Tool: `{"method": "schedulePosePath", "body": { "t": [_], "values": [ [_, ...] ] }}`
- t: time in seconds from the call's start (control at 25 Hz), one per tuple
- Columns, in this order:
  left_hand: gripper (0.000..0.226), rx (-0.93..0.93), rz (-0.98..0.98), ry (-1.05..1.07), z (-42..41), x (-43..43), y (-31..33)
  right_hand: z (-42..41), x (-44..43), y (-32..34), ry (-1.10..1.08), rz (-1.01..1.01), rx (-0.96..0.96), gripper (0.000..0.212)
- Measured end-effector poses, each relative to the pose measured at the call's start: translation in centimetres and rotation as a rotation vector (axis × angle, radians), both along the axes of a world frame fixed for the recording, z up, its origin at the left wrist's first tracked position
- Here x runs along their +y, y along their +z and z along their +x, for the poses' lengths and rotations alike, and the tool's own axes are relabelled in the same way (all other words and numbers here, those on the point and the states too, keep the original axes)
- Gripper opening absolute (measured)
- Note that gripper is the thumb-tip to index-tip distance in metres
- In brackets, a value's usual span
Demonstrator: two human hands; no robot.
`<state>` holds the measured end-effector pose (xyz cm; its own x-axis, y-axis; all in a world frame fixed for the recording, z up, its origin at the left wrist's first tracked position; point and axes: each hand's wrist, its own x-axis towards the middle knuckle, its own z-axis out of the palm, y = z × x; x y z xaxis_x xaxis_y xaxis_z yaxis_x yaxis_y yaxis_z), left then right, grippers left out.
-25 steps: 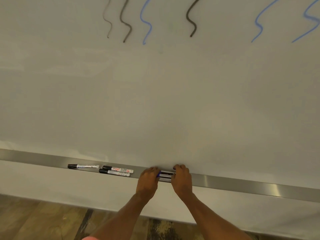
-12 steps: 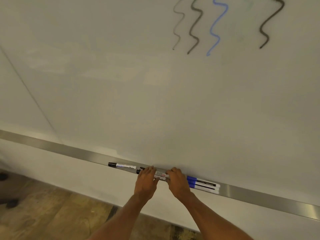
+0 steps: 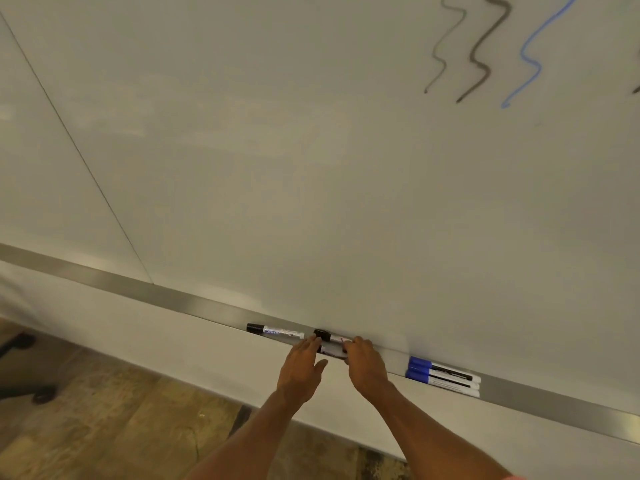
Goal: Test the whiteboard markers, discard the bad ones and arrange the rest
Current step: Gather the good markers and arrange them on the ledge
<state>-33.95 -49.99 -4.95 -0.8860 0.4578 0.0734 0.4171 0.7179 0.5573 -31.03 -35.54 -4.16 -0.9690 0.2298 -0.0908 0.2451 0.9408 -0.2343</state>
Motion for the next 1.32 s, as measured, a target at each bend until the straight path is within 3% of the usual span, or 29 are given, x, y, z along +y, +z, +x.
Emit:
{"method": "schedulePosePath", "body": {
  "t": [0.16,0.32,0.4,0.52,0.72,0.84,1.0,1.32],
  "values": [
    [0.045,-0.181,0.394,0.209,-0.5,0.6,0.6,-0.4,0.1,0.5,-0.061,-0.030,-0.004,0.026],
    [0.060,-0.583,0.901,0.555,-0.9,1.4,1.7,-0.1,0.1,0.7,-0.078,-0.123,0.036,0.025],
    [0.059,-0.644,0.996,0.619,-0.8,1.7,1.8,-0.1,0.0,0.9,-0.089,-0.190,0.072,0.027],
    [0.036,-0.668,1.118,0.622,-0.8,2.2,1.4,-0.3,-0.5,1.7,-0.084,-0.326,0.122,0.021],
    [0.008,-0.834,1.397,0.578,-0.7,2.3,2.4,-0.1,-1.2,3.1,0.112,-0.440,0.109,0.019],
    [0.008,-0.876,1.477,0.634,-0.8,1.8,2.6,-0.4,-0.7,2.5,0.083,-0.318,0.115,0.025],
    [0.016,-0.866,1.532,0.686,-0.9,0.2,1.5,-0.4,0.7,1.3,-0.016,-0.098,-0.041,0.027],
    [0.016,-0.899,1.445,0.765,-0.6,-1.6,0.6,-1.0,0.6,1.2,-0.116,-0.142,-0.067,0.019]
  ]
}}
